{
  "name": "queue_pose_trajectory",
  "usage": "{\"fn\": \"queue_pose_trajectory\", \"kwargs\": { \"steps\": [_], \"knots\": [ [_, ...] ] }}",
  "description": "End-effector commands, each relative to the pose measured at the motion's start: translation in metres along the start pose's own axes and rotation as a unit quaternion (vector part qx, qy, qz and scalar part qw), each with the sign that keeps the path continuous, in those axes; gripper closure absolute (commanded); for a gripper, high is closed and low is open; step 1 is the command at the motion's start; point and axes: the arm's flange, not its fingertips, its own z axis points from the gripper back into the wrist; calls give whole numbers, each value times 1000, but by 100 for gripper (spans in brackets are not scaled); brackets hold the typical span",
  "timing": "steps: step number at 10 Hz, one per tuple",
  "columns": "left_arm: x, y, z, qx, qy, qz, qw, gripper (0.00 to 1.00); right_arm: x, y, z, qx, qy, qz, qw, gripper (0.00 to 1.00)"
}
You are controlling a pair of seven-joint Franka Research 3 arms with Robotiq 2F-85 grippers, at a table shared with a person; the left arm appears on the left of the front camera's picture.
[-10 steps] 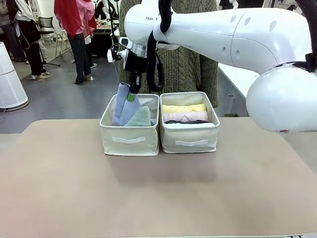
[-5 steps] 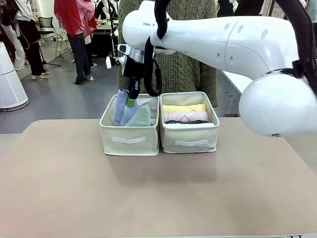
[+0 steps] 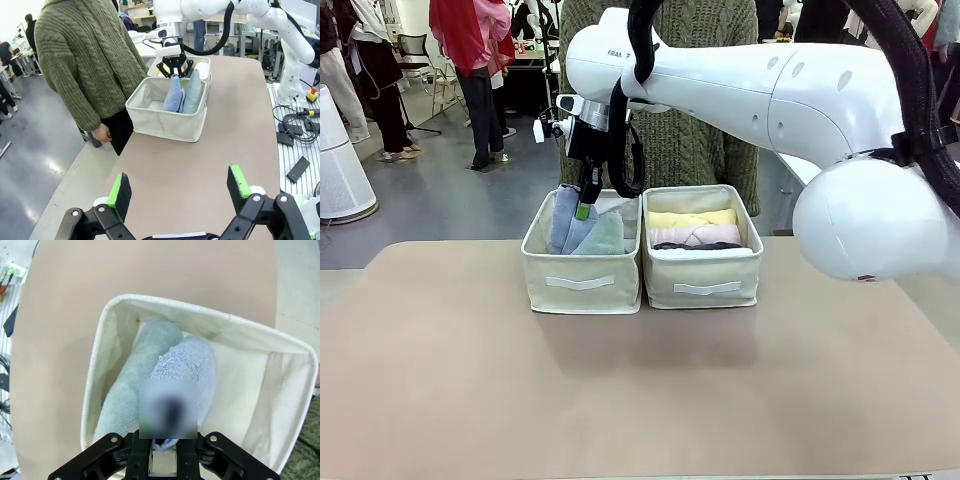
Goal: Sort the towels based on their folding style.
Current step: Pick up another triangle-folded towel from the table and place it in the left Fabric basket.
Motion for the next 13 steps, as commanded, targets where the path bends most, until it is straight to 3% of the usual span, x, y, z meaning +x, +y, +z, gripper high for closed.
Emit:
{"fn": "queue_pose_trajectory", "kwargs": {
  "steps": [1,10,11,12,13],
  "knots": [
    [1,-1,1,1,-1,-1,1000,0,12,-14,3,16,-8,-5,1000,83],
    [1,-1,1,1,-1,-1,1000,0,14,-18,-23,22,12,2,1000,83],
    [1,-1,1,1,-1,-1,1000,0,14,-18,-21,20,9,3,1000,80],
    [1,-1,1,1,-1,-1,1000,0,14,-18,-20,18,7,4,1000,65],
    [1,-1,1,1,-1,-1,1000,0,15,-18,-19,17,6,5,1000,60]
  ]
}}
